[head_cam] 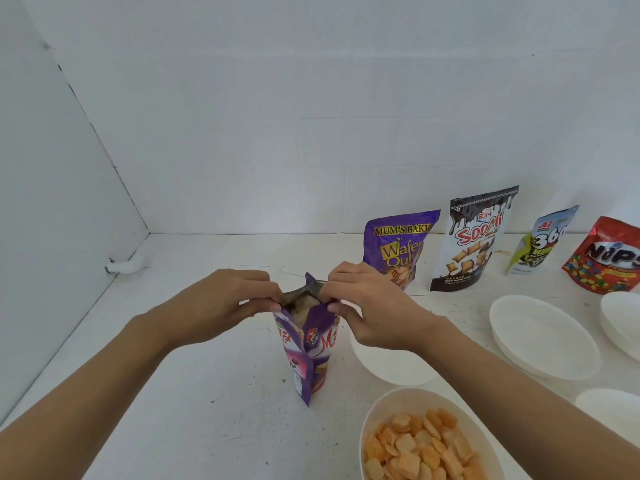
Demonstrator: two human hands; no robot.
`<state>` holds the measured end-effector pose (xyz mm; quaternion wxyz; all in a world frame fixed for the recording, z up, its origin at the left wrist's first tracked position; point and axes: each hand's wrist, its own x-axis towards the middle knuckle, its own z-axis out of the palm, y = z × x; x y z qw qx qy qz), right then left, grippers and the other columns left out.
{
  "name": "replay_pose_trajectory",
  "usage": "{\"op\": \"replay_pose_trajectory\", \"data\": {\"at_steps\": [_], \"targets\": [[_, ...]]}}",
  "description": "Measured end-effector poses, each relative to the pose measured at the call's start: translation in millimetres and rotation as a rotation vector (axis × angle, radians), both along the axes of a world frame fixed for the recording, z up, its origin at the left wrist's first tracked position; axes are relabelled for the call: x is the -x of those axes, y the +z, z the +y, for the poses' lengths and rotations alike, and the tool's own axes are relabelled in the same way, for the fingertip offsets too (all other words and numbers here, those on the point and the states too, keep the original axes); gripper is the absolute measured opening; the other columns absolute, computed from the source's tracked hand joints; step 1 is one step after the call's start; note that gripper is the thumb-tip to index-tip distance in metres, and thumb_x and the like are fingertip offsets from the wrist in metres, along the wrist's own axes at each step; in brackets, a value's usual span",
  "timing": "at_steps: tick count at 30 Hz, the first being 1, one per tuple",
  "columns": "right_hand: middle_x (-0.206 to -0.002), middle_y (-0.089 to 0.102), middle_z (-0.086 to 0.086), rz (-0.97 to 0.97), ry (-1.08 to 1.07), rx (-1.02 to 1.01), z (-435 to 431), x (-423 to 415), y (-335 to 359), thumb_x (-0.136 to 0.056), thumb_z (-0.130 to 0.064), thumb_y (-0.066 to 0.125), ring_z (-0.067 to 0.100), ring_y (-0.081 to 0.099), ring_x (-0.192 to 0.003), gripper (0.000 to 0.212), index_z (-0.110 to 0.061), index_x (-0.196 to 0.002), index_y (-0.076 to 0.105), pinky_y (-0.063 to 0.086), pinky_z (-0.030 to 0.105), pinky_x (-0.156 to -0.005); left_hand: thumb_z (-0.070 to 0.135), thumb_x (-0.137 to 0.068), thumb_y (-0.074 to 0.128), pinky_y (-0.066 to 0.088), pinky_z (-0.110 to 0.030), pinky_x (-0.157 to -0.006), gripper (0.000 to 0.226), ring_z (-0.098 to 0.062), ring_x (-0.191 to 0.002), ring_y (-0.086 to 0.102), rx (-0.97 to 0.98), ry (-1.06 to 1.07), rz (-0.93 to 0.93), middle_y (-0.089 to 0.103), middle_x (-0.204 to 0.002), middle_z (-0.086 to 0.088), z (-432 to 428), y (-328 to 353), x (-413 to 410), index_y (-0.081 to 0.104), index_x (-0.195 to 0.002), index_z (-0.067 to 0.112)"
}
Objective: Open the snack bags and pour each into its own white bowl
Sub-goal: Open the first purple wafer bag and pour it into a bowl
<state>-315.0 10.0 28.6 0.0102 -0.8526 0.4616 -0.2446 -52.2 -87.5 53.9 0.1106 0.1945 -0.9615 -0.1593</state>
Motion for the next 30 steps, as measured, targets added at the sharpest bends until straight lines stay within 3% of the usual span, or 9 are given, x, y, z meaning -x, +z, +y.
{"op": "replay_pose_trajectory", "data": {"at_steps": [6, 9, 10, 13, 17, 22, 26, 30], "targets": [[-0.095, 0.063, -0.007, 0.074, 0.004, 0.024, 4.2, 7.8, 3.7, -0.093, -0.023, 0.061, 0.015, 0.052, -0.105, 0.005, -0.019, -0.093, 0.065, 0.043, 0.04, -0.083, 0.06, -0.102, 0.03, 0.046, -0.02, -0.067, 0.033, -0.003, -0.076, 0.054, 0.151, 0.0, -0.099, 0.056, -0.092, 0.025, -1.4, 3.6, -8.2, 0.057, -0.113, 0.046], [-0.099, 0.065, -0.009, 0.105, -0.005, 0.067, 6.4, 15.5, 5.6, -0.094, -0.022, 0.062, 0.016, 0.052, -0.115, 0.005, -0.02, -0.093, 0.066, 0.042, 0.042, -0.087, 0.046, -0.101, 0.034, 0.047, -0.022, -0.061, 0.031, -0.004, -0.071, 0.056, 0.229, 0.059, -0.034, 0.062, -0.091, 0.022, -9.2, 4.8, -22.8, 0.06, -0.118, 0.044], [-0.1, 0.065, -0.008, 0.104, -0.008, 0.069, 6.9, 16.3, 5.5, -0.094, -0.022, 0.062, 0.015, 0.052, -0.115, 0.006, -0.02, -0.093, 0.067, 0.043, 0.041, -0.087, 0.044, -0.102, 0.033, 0.046, -0.021, -0.06, 0.034, -0.003, -0.072, 0.056, 0.232, 0.062, -0.024, 0.062, -0.091, 0.023, -10.0, 4.2, -24.1, 0.061, -0.12, 0.042], [-0.102, 0.065, -0.007, 0.094, -0.02, 0.068, 6.8, 14.4, 4.5, -0.095, -0.025, 0.061, 0.015, 0.051, -0.114, 0.009, -0.02, -0.097, 0.069, 0.045, 0.04, -0.085, 0.061, -0.101, 0.022, 0.046, -0.015, -0.066, 0.045, 0.002, -0.08, 0.057, 0.167, 0.073, -0.036, 0.06, -0.098, 0.027, -3.3, 2.9, -17.2, 0.058, -0.122, 0.045], [-0.102, 0.061, -0.006, 0.045, -0.019, 0.045, 7.7, 9.5, 1.0, -0.095, -0.029, 0.062, 0.017, 0.05, -0.111, 0.012, -0.021, -0.101, 0.068, 0.045, 0.04, -0.086, 0.065, -0.098, 0.036, 0.046, -0.01, -0.065, 0.038, -0.001, -0.089, 0.058, 0.075, 0.093, -0.003, 0.055, -0.107, 0.024, 6.4, -1.9, -8.0, 0.057, -0.125, 0.048], [-0.103, 0.06, -0.006, 0.033, 0.0, 0.028, 6.7, 3.8, 0.0, -0.096, -0.028, 0.062, 0.017, 0.05, -0.11, 0.012, -0.024, -0.104, 0.069, 0.045, 0.041, -0.083, 0.061, -0.096, 0.039, 0.046, -0.017, -0.068, 0.035, -0.008, -0.083, 0.057, -0.042, 0.066, -0.013, 0.053, -0.108, 0.023, 13.2, -7.0, 3.1, 0.062, -0.119, 0.046], [-0.1, 0.062, -0.007, 0.063, -0.028, 0.049, 7.6, 6.2, -1.5, -0.096, -0.025, 0.058, 0.015, 0.049, -0.11, 0.01, -0.021, -0.097, 0.067, 0.044, 0.041, -0.082, 0.068, -0.093, 0.037, 0.041, -0.016, -0.061, 0.042, -0.006, -0.074, 0.055, 0.047, 0.149, 0.056, 0.051, -0.095, 0.028, 7.1, -9.6, -3.5, 0.067, -0.101, 0.04], [-0.098, 0.065, -0.008, 0.052, -0.081, 0.067, 7.7, 6.5, -2.2, -0.095, -0.024, 0.059, 0.013, 0.049, -0.103, 0.01, -0.019, -0.097, 0.067, 0.047, 0.039, -0.08, 0.07, -0.09, 0.038, 0.037, -0.013, -0.058, 0.047, -0.003, -0.078, 0.055, 0.062, 0.193, 0.097, 0.05, -0.088, 0.032, 5.1, -11.2, -9.0, 0.07, -0.097, 0.037]]}}
